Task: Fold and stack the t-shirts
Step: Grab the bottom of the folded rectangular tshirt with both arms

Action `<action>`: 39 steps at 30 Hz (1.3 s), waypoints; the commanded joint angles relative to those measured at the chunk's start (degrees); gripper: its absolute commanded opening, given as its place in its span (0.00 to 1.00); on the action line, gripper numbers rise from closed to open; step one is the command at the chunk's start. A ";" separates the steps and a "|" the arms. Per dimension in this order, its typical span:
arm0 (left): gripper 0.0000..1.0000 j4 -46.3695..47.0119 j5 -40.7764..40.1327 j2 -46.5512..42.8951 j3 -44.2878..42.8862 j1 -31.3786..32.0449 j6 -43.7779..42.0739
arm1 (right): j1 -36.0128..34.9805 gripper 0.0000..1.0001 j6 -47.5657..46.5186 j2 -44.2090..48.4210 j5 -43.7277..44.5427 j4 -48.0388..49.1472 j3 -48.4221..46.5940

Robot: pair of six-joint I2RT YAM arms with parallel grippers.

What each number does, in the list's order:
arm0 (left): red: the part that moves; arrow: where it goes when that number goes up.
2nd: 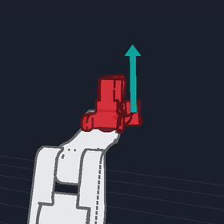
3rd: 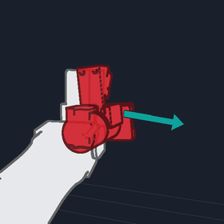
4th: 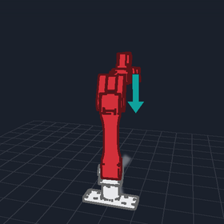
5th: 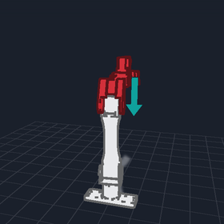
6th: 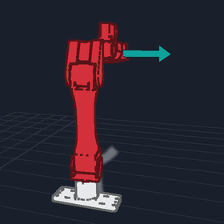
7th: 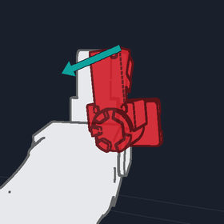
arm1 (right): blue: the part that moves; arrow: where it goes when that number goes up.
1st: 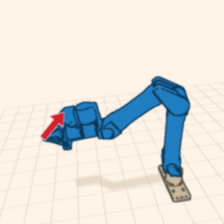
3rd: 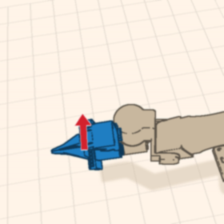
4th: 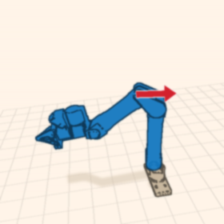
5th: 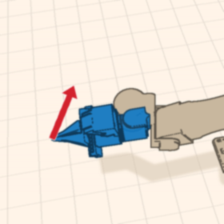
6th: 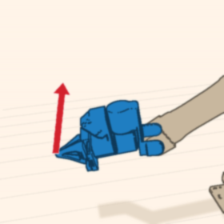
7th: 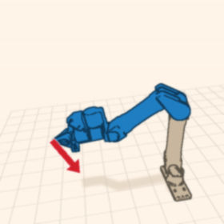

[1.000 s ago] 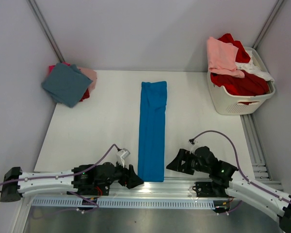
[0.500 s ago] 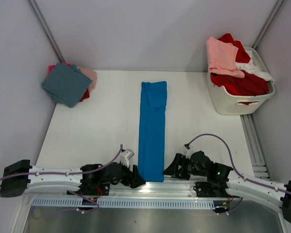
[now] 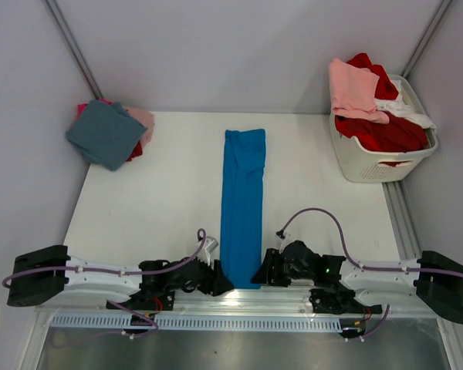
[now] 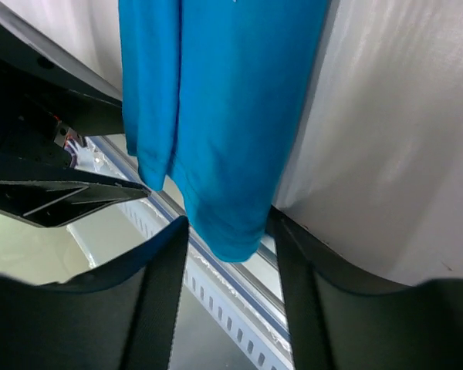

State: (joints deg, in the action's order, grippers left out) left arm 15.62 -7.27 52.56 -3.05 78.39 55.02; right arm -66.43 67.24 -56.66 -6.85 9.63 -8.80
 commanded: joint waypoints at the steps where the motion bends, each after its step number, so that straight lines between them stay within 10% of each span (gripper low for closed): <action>1: 0.57 1.07 5.42 2.55 0.33 0.71 1.31 | -1.68 0.50 -1.23 -2.66 1.75 2.76 -2.98; 15: 0.31 -5.32 6.04 -5.43 0.24 0.71 0.44 | -4.32 0.03 -2.20 -4.25 4.12 -1.97 -7.81; 21: 0.01 -18.05 3.84 -10.71 -4.60 0.80 -1.85 | -4.41 0.00 -3.26 -0.47 6.06 -7.78 -10.01; 27: 0.01 -22.38 1.29 -12.13 -5.92 0.71 -1.41 | -4.41 0.00 -4.75 -0.99 6.59 -9.36 -11.77; 30: 0.08 -21.86 1.12 -13.17 -4.78 0.71 -0.01 | -4.41 0.00 -5.80 -2.74 6.50 -9.37 -12.47; 34: 0.55 -20.89 0.68 -18.00 -2.06 0.71 3.41 | -4.41 0.00 -7.30 -6.35 5.01 -9.01 -13.87; 39: 0.69 -23.52 0.68 -30.11 1.20 0.71 4.21 | -4.41 0.00 -8.97 -9.33 2.90 -8.49 -14.76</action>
State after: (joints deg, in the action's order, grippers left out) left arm -6.85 -5.87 27.92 -3.55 78.81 57.25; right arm -70.46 60.45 -64.75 -3.11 0.43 -21.15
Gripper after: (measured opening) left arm 0.665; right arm 0.093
